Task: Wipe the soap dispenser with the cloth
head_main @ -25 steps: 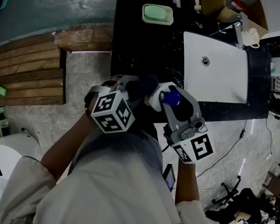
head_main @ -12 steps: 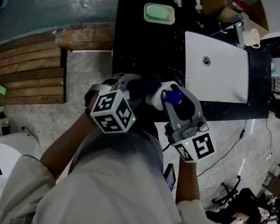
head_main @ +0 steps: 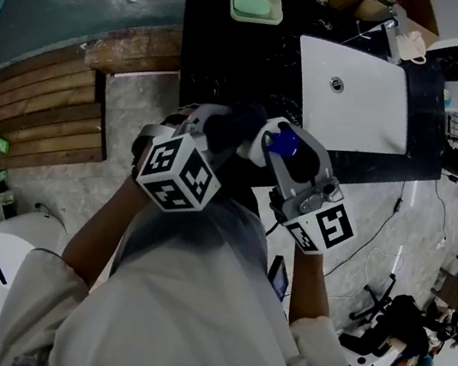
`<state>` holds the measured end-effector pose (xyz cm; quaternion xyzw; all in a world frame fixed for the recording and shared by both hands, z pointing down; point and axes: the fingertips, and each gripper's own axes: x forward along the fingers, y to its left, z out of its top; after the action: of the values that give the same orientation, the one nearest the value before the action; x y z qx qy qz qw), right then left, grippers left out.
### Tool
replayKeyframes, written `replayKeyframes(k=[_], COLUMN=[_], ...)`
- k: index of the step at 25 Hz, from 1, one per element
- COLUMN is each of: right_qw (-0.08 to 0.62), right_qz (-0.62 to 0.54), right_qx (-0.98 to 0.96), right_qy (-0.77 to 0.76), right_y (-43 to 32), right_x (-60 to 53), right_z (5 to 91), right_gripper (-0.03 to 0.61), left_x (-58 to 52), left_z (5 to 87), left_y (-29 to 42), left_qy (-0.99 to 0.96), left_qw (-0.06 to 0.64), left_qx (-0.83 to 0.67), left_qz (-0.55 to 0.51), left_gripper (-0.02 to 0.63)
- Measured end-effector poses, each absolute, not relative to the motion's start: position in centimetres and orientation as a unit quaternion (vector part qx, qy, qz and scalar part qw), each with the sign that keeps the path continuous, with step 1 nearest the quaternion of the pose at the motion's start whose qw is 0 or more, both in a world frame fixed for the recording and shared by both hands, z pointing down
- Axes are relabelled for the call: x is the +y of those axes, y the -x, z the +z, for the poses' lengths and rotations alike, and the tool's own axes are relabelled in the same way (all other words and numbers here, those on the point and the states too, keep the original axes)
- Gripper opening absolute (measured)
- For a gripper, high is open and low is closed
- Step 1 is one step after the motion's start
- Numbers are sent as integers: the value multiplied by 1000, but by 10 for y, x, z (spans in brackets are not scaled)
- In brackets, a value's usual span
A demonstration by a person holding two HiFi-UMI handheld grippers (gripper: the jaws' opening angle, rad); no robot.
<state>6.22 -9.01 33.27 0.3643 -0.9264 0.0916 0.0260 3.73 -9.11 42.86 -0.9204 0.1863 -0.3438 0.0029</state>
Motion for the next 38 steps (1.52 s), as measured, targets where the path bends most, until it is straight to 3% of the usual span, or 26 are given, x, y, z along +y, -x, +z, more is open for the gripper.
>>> replayKeyframes(k=[26, 38], right_qw=[20, 20], right_qz=[91, 86], right_qx=[-929, -928], right_qy=[-357, -361], right_y=[-63, -62], right_x=[-89, -90], right_z=[333, 334], right_gripper=[95, 95], left_x=[-84, -74], left_z=[383, 388], left_y=[-38, -33], left_qy=[926, 942], left_qw=[43, -37], left_qx=[195, 192], left_qz=[-320, -271], left_gripper=[137, 137])
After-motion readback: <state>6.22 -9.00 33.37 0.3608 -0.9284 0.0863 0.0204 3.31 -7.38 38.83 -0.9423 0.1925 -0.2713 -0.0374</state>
